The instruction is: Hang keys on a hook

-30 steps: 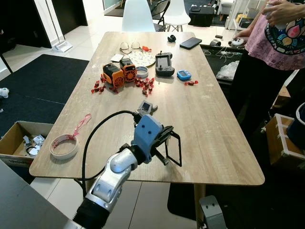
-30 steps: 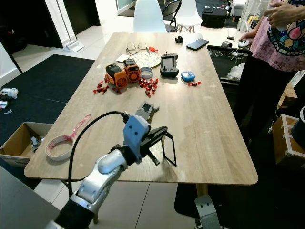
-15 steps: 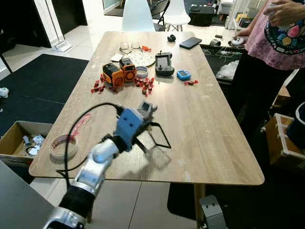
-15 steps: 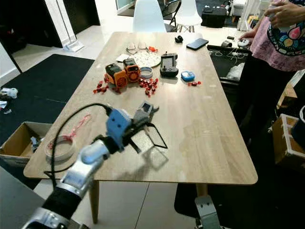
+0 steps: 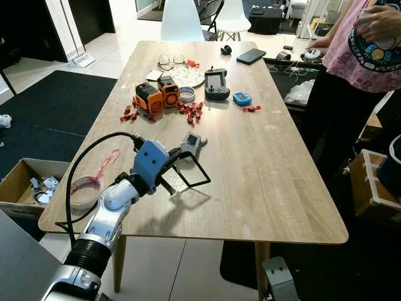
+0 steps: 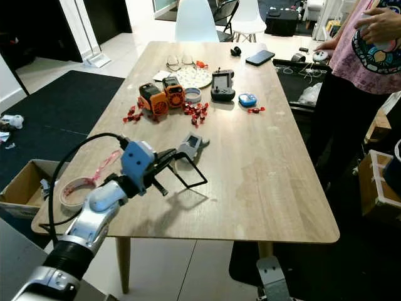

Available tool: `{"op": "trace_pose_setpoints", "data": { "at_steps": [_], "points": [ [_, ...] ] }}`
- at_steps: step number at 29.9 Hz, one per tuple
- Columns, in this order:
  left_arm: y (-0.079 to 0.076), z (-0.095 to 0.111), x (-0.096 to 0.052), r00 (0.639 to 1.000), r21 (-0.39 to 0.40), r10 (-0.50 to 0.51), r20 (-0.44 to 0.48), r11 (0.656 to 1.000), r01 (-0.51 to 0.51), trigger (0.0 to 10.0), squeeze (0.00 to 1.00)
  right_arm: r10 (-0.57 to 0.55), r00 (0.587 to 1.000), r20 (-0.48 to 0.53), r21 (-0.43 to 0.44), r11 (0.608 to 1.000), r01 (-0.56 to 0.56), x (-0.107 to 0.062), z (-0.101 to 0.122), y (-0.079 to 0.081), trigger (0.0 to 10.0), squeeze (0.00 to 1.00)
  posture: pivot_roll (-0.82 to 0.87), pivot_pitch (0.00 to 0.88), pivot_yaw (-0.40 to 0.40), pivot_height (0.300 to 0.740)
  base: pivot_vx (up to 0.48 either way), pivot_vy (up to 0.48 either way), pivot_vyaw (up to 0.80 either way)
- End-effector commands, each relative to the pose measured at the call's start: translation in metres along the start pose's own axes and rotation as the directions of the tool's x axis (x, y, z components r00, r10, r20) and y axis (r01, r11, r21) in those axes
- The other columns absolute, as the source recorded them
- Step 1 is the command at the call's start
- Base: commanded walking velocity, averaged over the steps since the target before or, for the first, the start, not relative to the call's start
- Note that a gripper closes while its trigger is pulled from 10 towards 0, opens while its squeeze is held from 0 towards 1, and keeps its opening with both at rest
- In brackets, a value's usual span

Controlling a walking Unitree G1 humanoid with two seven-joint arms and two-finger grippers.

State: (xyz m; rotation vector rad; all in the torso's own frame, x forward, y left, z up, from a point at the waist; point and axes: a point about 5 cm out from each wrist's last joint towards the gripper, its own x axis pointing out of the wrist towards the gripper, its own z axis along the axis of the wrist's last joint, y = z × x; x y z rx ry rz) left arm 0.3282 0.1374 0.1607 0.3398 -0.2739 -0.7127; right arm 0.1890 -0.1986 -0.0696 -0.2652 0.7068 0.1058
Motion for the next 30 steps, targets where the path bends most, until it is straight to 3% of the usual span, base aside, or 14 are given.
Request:
{"op": "trace_pose_setpoints", "data": {
  "at_steps": [1,6,16,22,23,24,25,27,28,29,30],
  "points": [
    [-0.001,-0.009,-0.011,0.999,-0.022,-0.032,-0.035,0.999,0.032,10.0,0.0,-0.009,1.0,-0.005,0.005,1.0,0.009,-0.001,-0.002,-0.003,10.0,0.0,0.01,0.091,0.007,0.74,0.0,0.0,0.0],
    [-0.009,-0.003,-0.025,0.98,-0.114,-0.196,0.031,0.973,0.198,10.0,0.0,-0.007,1.0,-0.004,0.002,1.0,0.007,-0.001,-0.002,-0.002,10.0,0.0,0.01,0.092,0.003,0.74,0.0,0.0,0.0],
    [-0.013,-0.013,-0.035,0.962,-0.09,-0.272,-0.018,0.959,0.27,10.0,0.0,-0.006,1.0,0.002,0.001,1.0,0.006,0.0,0.0,-0.002,10.0,0.0,0.01,0.094,0.002,0.74,0.0,0.0,0.0],
    [-0.023,-0.013,-0.032,0.954,-0.105,-0.3,-0.018,0.949,0.296,10.0,0.0,-0.007,1.0,0.001,0.0,1.0,0.007,-0.001,-0.001,-0.003,10.0,0.0,0.01,0.095,0.002,0.74,0.0,0.0,0.0],
    [-0.025,-0.014,-0.031,0.956,-0.104,-0.294,-0.018,0.951,0.291,10.0,0.03,-0.007,1.0,0.0,0.0,1.0,0.007,-0.001,-0.001,-0.003,10.0,0.0,0.01,0.095,0.002,0.74,0.0,0.0,0.0],
    [-0.026,-0.015,-0.029,0.959,-0.101,-0.284,-0.021,0.955,0.28,10.0,0.18,-0.007,1.0,0.0,0.0,1.0,0.007,-0.001,-0.001,-0.003,10.0,0.0,0.01,0.096,0.002,0.74,0.0,0.0,0.0],
    [-0.027,-0.015,-0.028,0.961,-0.094,-0.275,-0.019,0.958,0.272,10.0,0.45,-0.007,1.0,-0.002,-0.001,1.0,0.007,-0.001,-0.001,-0.003,10.0,0.0,0.01,0.097,0.002,0.74,0.0,0.0,0.0],
    [-0.027,-0.015,-0.027,0.963,-0.089,-0.271,-0.016,0.959,0.268,10.0,0.45,-0.007,1.0,-0.002,-0.001,1.0,0.007,-0.001,-0.001,-0.002,10.0,0.0,0.01,0.097,0.002,0.74,0.0,0.0,0.0],
    [-0.026,-0.014,-0.026,0.965,-0.084,-0.263,-0.013,0.962,0.261,10.0,0.72,-0.007,1.0,-0.003,-0.001,1.0,0.007,-0.001,-0.002,-0.002,10.0,0.0,0.01,0.097,0.002,0.74,0.0,0.0,0.0],
    [-0.026,-0.014,-0.026,0.965,-0.084,-0.263,-0.013,0.962,0.261,10.0,0.72,-0.007,1.0,-0.003,-0.001,1.0,0.007,-0.001,-0.002,-0.002,10.0,0.0,0.01,0.097,0.002,0.74,0.0,0.0,0.0],
    [-0.025,-0.014,-0.026,0.967,-0.079,-0.255,-0.009,0.964,0.254,10.0,0.81,-0.007,1.0,-0.004,-0.001,1.0,0.007,-0.001,-0.002,-0.002,10.0,0.0,0.01,0.097,0.002,0.74,0.0,0.0,0.0]
  ]
}}
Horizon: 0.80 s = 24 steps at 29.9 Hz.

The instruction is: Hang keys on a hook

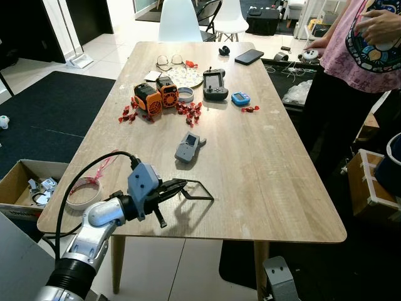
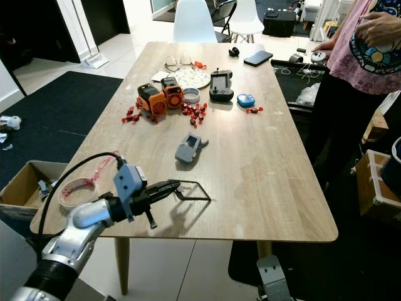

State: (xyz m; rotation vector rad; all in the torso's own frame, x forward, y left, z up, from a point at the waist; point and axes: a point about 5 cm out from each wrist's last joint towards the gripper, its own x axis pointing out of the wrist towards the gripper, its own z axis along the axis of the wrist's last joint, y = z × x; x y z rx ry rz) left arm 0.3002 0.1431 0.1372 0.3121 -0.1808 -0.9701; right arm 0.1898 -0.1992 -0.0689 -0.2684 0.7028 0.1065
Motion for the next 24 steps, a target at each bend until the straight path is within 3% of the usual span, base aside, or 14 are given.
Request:
{"op": "trace_pose_setpoints", "data": {
  "at_steps": [1,2,3,7,10,19,24],
  "points": [
    [-0.003,-0.001,0.003,1.0,0.001,0.0,0.005,1.0,0.0,10.0,0.81,-0.006,1.0,-0.008,0.002,1.0,0.006,-0.001,-0.003,-0.001,10.0,0.0,0.01,0.097,0.002,0.74,0.0,0.0,0.0],
    [0.001,0.0,0.003,1.0,0.023,0.031,0.004,0.999,-0.031,10.0,0.84,-0.006,1.0,-0.009,0.001,1.0,0.006,-0.001,-0.003,-0.001,10.0,0.0,0.01,0.094,0.001,0.74,0.0,0.0,0.0],
    [0.006,0.001,0.003,0.998,0.046,0.067,0.007,0.997,-0.067,10.0,0.0,-0.006,1.0,-0.01,0.0,1.0,0.006,-0.001,-0.003,-0.001,10.0,0.0,0.01,0.094,0.001,0.74,0.0,0.0,0.0],
    [0.021,0.011,0.001,0.986,0.056,0.16,0.056,0.985,-0.163,10.0,0.0,-0.007,1.0,-0.014,-0.003,1.0,0.007,-0.002,-0.004,-0.002,10.0,0.0,0.01,0.09,0.001,0.74,0.0,0.0,0.0],
    [0.023,0.019,0.0,0.984,0.029,0.158,0.086,0.987,-0.161,10.0,0.0,-0.008,1.0,-0.016,-0.003,1.0,0.008,-0.002,-0.005,-0.003,10.0,0.0,0.01,0.087,0.002,0.74,0.0,0.0,0.0],
    [-0.001,0.017,0.004,0.997,0.058,0.076,0.03,0.995,-0.078,10.0,0.0,-0.007,1.0,-0.027,-0.007,1.0,0.007,-0.003,-0.008,-0.003,10.0,0.0,0.01,0.085,0.004,0.74,0.0,0.0,0.0],
    [-0.027,0.006,0.004,0.998,0.064,0.046,-0.044,0.997,-0.043,10.0,0.0,-0.005,0.999,-0.033,-0.007,1.0,0.004,-0.005,-0.011,-0.003,10.0,0.0,0.01,0.091,0.003,0.74,0.0,0.0,0.0]
  ]
}}
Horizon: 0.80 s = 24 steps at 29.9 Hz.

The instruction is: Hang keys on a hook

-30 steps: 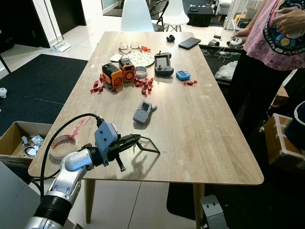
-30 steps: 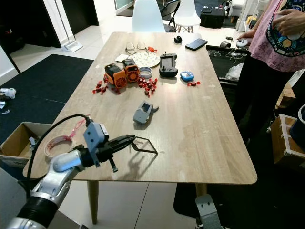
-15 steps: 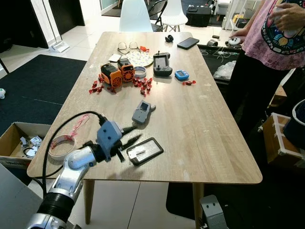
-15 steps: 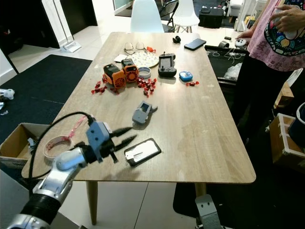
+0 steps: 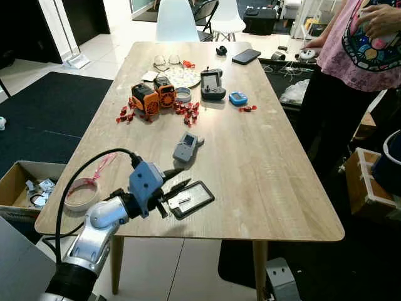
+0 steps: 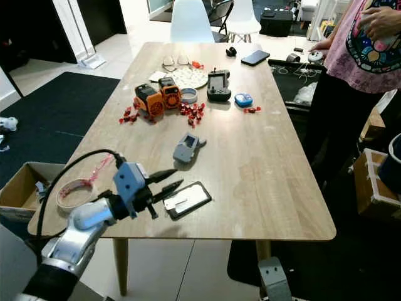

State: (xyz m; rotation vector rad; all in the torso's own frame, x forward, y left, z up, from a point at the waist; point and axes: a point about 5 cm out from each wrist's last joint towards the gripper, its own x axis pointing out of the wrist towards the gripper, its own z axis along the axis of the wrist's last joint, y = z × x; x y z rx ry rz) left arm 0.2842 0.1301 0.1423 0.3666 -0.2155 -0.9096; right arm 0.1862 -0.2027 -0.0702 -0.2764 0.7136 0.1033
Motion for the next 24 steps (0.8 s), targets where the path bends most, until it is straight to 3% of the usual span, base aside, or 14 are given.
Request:
{"op": "trace_pose_setpoints", "data": {
  "at_steps": [1,5,10,14,19,20,22,24],
  "points": [
    [-0.013,-0.008,0.003,0.997,0.016,0.012,-0.079,1.0,-0.011,10.0,0.0,0.0,1.0,-0.022,-0.002,1.0,0.0,-0.003,-0.007,0.0,10.0,0.0,0.01,0.092,0.003,0.74,0.0,0.0,0.0],
    [-0.015,-0.013,0.006,0.985,0.019,0.095,-0.147,0.995,-0.093,10.0,0.0,0.002,1.0,-0.022,-0.003,1.0,-0.002,-0.003,-0.007,0.0,10.0,0.0,0.01,0.097,0.001,0.74,0.0,0.0,0.0],
    [-0.02,-0.01,0.011,0.98,-0.046,0.131,-0.149,0.989,-0.139,10.0,0.0,0.003,1.0,-0.021,-0.004,1.0,-0.004,-0.002,-0.006,0.001,10.0,0.0,0.01,0.101,0.0,0.74,0.0,0.0,0.0],
    [-0.039,0.0,0.019,0.992,-0.183,0.072,-0.105,0.979,-0.091,10.0,0.0,0.005,1.0,-0.024,-0.005,1.0,-0.006,-0.002,-0.006,0.001,10.0,0.0,0.02,0.104,-0.001,0.74,0.0,0.0,0.0],
    [-0.057,0.004,0.025,0.995,-0.227,-0.004,-0.1,0.974,-0.019,10.0,0.0,0.006,1.0,-0.026,-0.005,1.0,-0.007,-0.002,-0.007,0.002,10.0,0.0,0.02,0.106,0.0,0.74,0.0,0.0,0.0],
    [-0.06,0.003,0.028,0.994,-0.23,0.003,-0.112,0.973,-0.029,5.7,0.0,0.006,1.0,-0.027,-0.005,1.0,-0.007,-0.002,-0.007,0.002,10.0,0.0,0.02,0.106,0.0,0.74,0.0,0.0,0.0],
    [-0.061,0.002,0.03,0.993,-0.229,0.011,-0.122,0.973,-0.039,5.7,0.0,0.006,1.0,-0.027,-0.005,1.0,-0.007,-0.002,-0.007,0.002,10.0,0.0,0.02,0.106,0.0,0.74,0.0,0.0,0.0],
    [-0.062,-0.003,0.038,0.985,-0.22,0.058,-0.165,0.971,-0.094,0.9,0.0,0.008,1.0,-0.027,-0.005,1.0,-0.008,-0.002,-0.007,0.003,10.0,0.0,0.02,0.108,-0.001,0.74,0.0,0.0,0.0]
  ]
}}
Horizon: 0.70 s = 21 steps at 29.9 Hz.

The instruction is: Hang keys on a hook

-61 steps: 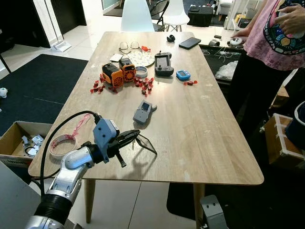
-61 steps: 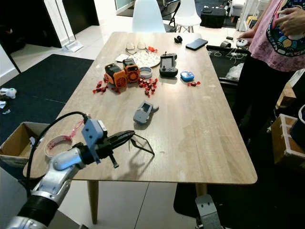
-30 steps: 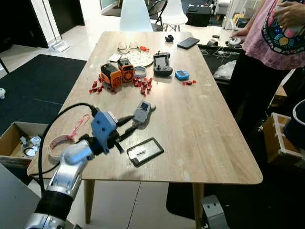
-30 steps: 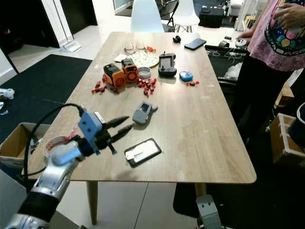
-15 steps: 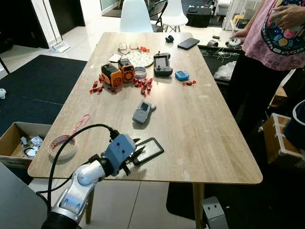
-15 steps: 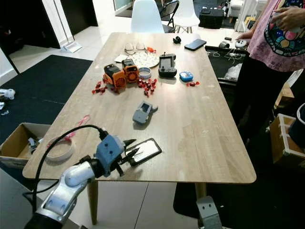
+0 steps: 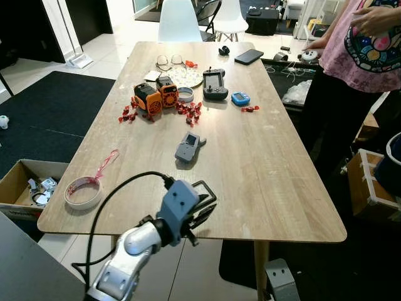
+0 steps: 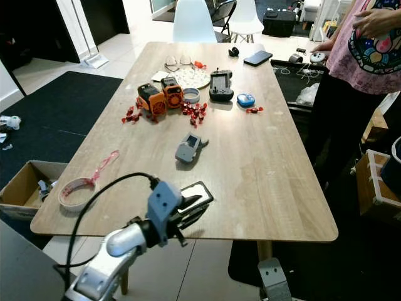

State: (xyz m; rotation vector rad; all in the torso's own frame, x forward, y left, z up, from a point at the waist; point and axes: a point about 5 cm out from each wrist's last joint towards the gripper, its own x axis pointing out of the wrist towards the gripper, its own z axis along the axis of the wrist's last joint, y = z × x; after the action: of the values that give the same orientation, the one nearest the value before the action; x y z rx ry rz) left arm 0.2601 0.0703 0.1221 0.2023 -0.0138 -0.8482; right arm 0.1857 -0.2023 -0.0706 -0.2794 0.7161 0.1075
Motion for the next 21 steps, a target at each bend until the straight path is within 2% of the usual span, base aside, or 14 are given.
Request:
{"op": "trace_pose_setpoints", "data": {
  "at_steps": [1,3,4,9,14,15,16,17,18,19,20,21],
  "points": [
    [-0.002,-0.005,0.005,0.999,-0.003,0.029,-0.038,1.0,-0.029,0.9,0.0,0.005,1.0,-0.025,-0.001,1.0,-0.005,-0.002,-0.006,0.002,10.0,0.0,0.02,0.108,-0.001,0.74,0.0,0.0,0.0],
    [-0.002,-0.007,0.008,0.998,-0.002,0.051,-0.049,0.999,-0.051,0.9,0.0,0.006,1.0,-0.025,-0.001,1.0,-0.006,-0.002,-0.006,0.002,10.0,0.0,0.02,0.108,-0.001,0.74,0.0,0.0,0.0],
    [-0.002,-0.008,0.013,0.995,0.005,0.078,-0.061,0.997,-0.078,0.0,0.0,0.006,1.0,-0.024,-0.001,1.0,-0.006,-0.002,-0.006,0.003,10.0,0.0,0.02,0.109,0.0,0.74,0.0,0.0,0.0],
    [-0.007,-0.01,0.024,0.985,0.01,0.149,-0.083,0.989,-0.149,0.0,0.0,0.004,1.0,-0.024,-0.001,1.0,-0.004,-0.002,-0.005,0.002,10.0,0.0,0.02,0.112,0.002,0.74,0.0,0.0,0.0],
    [-0.01,-0.009,0.027,0.981,0.028,0.172,-0.087,0.985,-0.17,0.0,0.0,0.004,1.0,-0.025,-0.001,1.0,-0.004,-0.002,-0.005,0.002,10.0,0.0,0.02,0.113,0.003,0.74,0.0,0.0,0.0],
    [-0.012,-0.01,0.03,0.977,0.047,0.193,-0.093,0.981,-0.189,1.9,0.0,0.004,1.0,-0.025,-0.002,1.0,-0.004,-0.002,-0.006,0.002,10.0,0.0,0.01,0.114,0.002,0.74,0.0,0.0,0.0],
    [-0.012,-0.01,0.03,0.977,0.047,0.193,-0.093,0.981,-0.189,1.9,0.0,0.004,1.0,-0.025,-0.002,1.0,-0.004,-0.002,-0.006,0.002,10.0,0.0,0.01,0.114,0.002,0.74,0.0,0.0,0.0],
    [-0.012,-0.012,0.032,0.969,0.09,0.224,-0.101,0.972,-0.215,4.6,0.0,0.004,1.0,-0.026,-0.001,1.0,-0.004,-0.002,-0.006,0.002,10.0,0.0,0.01,0.114,0.003,0.74,0.0,0.0,0.0],
    [-0.012,-0.013,0.033,0.961,0.138,0.255,-0.103,0.961,-0.24,6.1,0.0,0.004,1.0,-0.026,-0.001,1.0,-0.004,-0.002,-0.006,0.002,10.0,0.0,0.01,0.114,0.003,0.74,0.0,0.0,0.0],
    [-0.012,-0.013,0.033,0.961,0.138,0.255,-0.103,0.961,-0.24,6.1,0.0,0.004,1.0,-0.026,-0.001,1.0,-0.004,-0.002,-0.006,0.002,10.0,0.0,0.01,0.114,0.003,0.74,0.0,0.0,0.0],
    [-0.011,-0.015,0.034,0.955,0.176,0.278,-0.103,0.95,-0.257,10.0,0.0,0.003,1.0,-0.026,0.0,1.0,-0.003,-0.002,-0.006,0.002,10.0,0.0,0.01,0.114,0.003,0.74,0.0,0.0,0.0],
    [-0.01,-0.016,0.034,0.948,0.208,0.301,-0.101,0.939,-0.276,10.0,0.0,0.003,1.0,-0.026,0.0,1.0,-0.003,-0.002,-0.006,0.002,10.0,0.0,0.02,0.112,0.003,0.74,0.0,0.0,0.0]
  ]
}}
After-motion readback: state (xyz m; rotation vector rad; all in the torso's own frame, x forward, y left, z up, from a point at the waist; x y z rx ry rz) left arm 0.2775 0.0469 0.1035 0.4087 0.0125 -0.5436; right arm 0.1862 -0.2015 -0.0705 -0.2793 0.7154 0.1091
